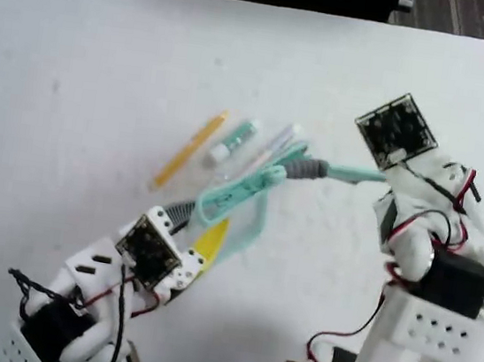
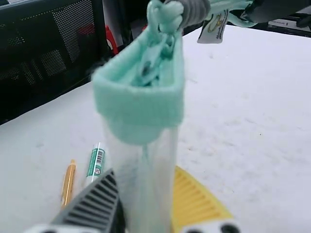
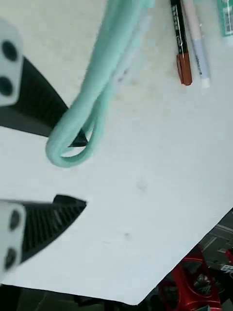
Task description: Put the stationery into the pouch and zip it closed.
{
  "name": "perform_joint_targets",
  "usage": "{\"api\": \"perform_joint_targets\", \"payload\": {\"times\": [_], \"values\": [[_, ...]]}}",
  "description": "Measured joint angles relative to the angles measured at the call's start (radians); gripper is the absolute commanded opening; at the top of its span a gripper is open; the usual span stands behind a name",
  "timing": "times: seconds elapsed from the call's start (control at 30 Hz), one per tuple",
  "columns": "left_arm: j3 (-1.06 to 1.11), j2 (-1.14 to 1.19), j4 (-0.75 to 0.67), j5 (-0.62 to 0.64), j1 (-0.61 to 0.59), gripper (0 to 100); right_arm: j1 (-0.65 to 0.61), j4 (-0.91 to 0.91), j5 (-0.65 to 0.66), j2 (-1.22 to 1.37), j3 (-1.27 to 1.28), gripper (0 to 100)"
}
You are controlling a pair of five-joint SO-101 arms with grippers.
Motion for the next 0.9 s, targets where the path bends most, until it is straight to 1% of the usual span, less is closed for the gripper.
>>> {"api": "perform_joint_targets", "payload": {"times": [0.13,0.33,0.6,0.83,0.9], "values": [[0.0,0.0,0.0,0.0,0.0,2,0.046,-0.121,0.0,0.037,0.052,2.3],[0.0,0.0,-0.003,-0.008,0.0,2,0.089,-0.213,0.0,0.114,0.057,1.7],[0.0,0.0,-0.003,-0.008,0.0,2,0.203,-0.391,0.0,0.235,0.057,1.7],[0.0,0.0,-0.003,-0.008,0.0,2,0.218,-0.41,0.0,0.258,0.057,1.7],[0.0,0.0,-0.003,-0.008,0.0,2,0.218,-0.41,-0.028,0.258,0.057,1.7]]}}
